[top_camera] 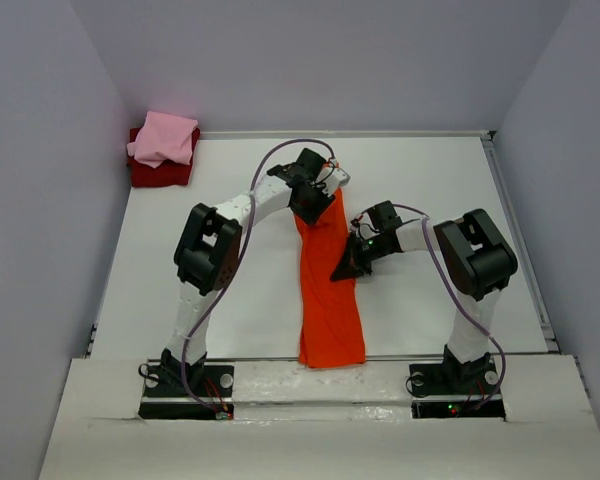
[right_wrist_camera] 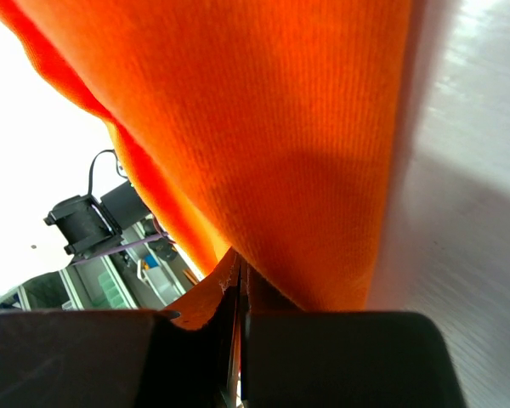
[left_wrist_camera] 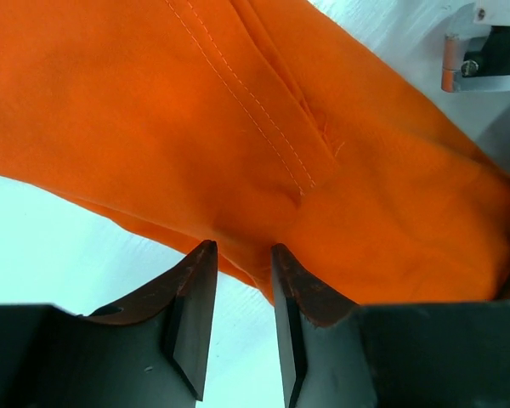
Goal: Fold and stack the t-shirts
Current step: Rotate the tshirt 90 degrees
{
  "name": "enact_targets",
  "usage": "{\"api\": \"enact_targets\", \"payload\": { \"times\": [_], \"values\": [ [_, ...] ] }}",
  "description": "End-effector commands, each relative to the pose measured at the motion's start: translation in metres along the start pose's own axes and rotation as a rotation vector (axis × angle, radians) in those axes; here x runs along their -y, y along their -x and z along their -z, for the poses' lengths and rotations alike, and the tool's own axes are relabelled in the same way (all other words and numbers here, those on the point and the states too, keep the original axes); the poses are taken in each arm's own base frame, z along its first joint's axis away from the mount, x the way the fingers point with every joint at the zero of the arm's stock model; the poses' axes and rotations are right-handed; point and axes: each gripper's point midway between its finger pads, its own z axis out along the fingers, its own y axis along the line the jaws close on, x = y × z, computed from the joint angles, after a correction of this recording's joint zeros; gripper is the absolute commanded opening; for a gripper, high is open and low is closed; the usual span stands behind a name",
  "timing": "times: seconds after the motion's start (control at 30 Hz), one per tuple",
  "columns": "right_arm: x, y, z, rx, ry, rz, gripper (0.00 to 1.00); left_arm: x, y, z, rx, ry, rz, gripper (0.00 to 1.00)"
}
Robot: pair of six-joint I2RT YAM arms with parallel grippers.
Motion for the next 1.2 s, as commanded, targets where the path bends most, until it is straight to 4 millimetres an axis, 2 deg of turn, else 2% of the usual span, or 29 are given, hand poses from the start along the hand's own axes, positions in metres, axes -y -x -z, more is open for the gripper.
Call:
{"api": "enact_targets", "payload": {
  "times": [0.0,0.13,0.2,0.4,0.6,0.67,0.77,0.8,0.83,0.87,0.93,1.03,1.17],
  "values": [
    [0.021,-0.01,-0.009,-0.027,-0.071,-0.008,0.0,-0.005,0.01,-0.002,0.015,0.005,0.008,0.39],
    [0.021,-0.01,-0.009,-0.025,-0.074,-0.008,0.0,0.0,0.009,-0.006,0.008,-0.024,0.011,0.38],
    [0.021,-0.01,-0.009,-0.026,-0.074,-0.007,0.0,0.001,0.011,-0.002,0.016,-0.031,0.009,0.42],
    [0.021,-0.008,-0.01,-0.027,-0.073,-0.009,0.0,-0.003,0.007,-0.005,0.009,-0.035,0.019,0.43],
    [0.022,-0.009,-0.01,-0.029,-0.076,-0.01,0.0,-0.002,0.011,0.007,0.033,-0.029,0.009,0.52],
    [0.022,-0.009,-0.01,-0.031,-0.076,-0.012,0.0,-0.005,0.01,0.01,0.031,-0.015,0.011,0.51],
    [0.022,-0.008,-0.011,-0.03,-0.077,-0.013,0.0,-0.005,0.005,0.003,0.015,-0.024,0.02,0.47],
    [0.021,-0.008,-0.011,-0.03,-0.075,-0.012,0.0,-0.006,0.004,0.001,0.009,-0.021,0.023,0.42],
    [0.02,-0.007,-0.01,-0.029,-0.073,-0.01,0.0,-0.007,0.001,-0.003,-0.004,-0.018,0.032,0.36],
    [0.021,-0.007,-0.01,-0.026,-0.076,-0.01,0.0,-0.007,0.0,-0.005,-0.009,-0.016,0.036,0.2],
    [0.021,-0.007,-0.01,-0.025,-0.078,-0.01,0.0,-0.007,-0.002,-0.007,-0.014,-0.017,0.04,0.15],
    [0.021,-0.007,-0.01,-0.028,-0.078,-0.01,0.0,-0.009,-0.002,-0.009,-0.017,-0.009,0.046,0.0],
    [0.022,-0.007,-0.011,-0.028,-0.08,-0.01,0.0,-0.011,-0.003,-0.007,-0.021,-0.003,0.052,0.0]
  ]
}}
